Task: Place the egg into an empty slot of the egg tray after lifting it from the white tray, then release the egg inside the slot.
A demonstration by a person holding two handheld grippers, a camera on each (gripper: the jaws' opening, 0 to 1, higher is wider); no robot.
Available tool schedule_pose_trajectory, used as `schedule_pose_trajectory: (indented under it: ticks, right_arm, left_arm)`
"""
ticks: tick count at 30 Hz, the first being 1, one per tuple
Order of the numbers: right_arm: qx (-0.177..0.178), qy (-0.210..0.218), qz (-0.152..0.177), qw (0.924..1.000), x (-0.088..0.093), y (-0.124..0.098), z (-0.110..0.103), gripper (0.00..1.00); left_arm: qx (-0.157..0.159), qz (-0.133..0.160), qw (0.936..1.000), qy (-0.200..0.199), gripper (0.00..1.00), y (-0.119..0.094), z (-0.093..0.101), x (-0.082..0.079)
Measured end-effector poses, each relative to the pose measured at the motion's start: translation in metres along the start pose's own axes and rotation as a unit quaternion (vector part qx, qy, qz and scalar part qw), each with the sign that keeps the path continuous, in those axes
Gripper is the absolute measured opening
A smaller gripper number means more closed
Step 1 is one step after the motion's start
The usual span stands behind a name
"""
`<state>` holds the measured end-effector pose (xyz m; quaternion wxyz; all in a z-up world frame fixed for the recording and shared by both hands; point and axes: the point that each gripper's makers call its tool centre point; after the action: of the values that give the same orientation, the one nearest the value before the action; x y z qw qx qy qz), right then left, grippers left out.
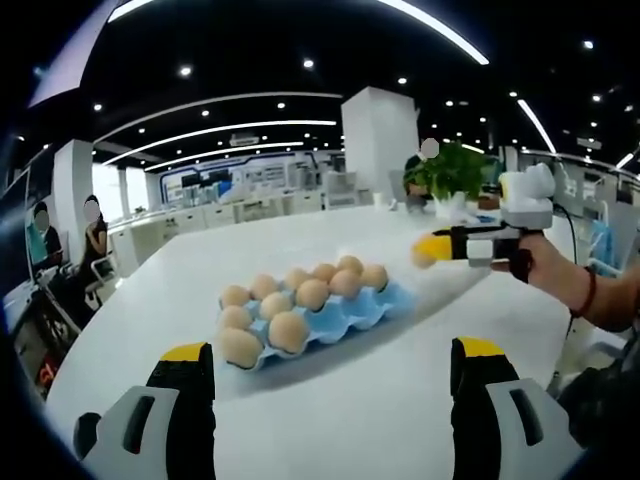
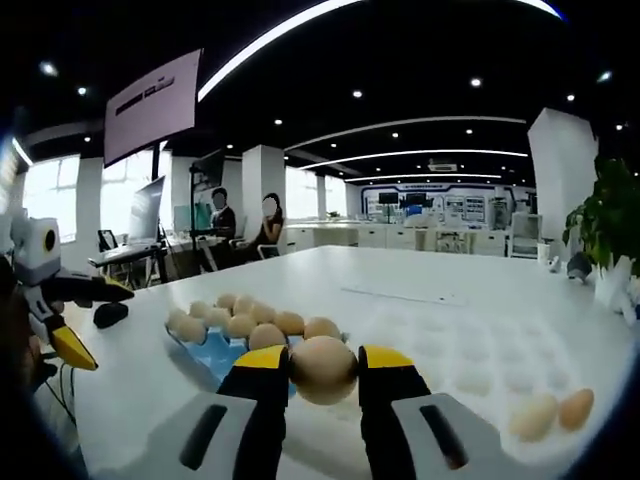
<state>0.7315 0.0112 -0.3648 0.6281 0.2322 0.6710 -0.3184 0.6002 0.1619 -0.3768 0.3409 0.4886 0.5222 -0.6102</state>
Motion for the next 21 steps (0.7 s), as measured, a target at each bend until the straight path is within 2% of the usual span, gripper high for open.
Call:
schedule_pose_trajectory:
  ticks: [7,21]
  right_arm:
    - [-0.027,0.005,0.006,0.9996,-0.006,0.009,-0.021,0.28]
    - [-0.072,0.006,0.0,0.9974,-0.007,0.03,-0.056,0.28]
  left_arm:
    - [0.001,-0.001,1.0,-0.001,1.0,0.0,-0.001,0.001]
    - [-0.004,-0.003,1.0,-0.004,1.0,-0.001,-0.005,0.005]
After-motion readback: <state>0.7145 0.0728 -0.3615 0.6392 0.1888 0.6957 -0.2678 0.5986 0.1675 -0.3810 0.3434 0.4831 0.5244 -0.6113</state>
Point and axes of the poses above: the point that each gripper's makers call its tool centre point, and the gripper's own axes: y roughly forward along the fingers, z roughly to its right, x roughly out of its underside, and after that the axes turned 3 degrees about x, right-handed
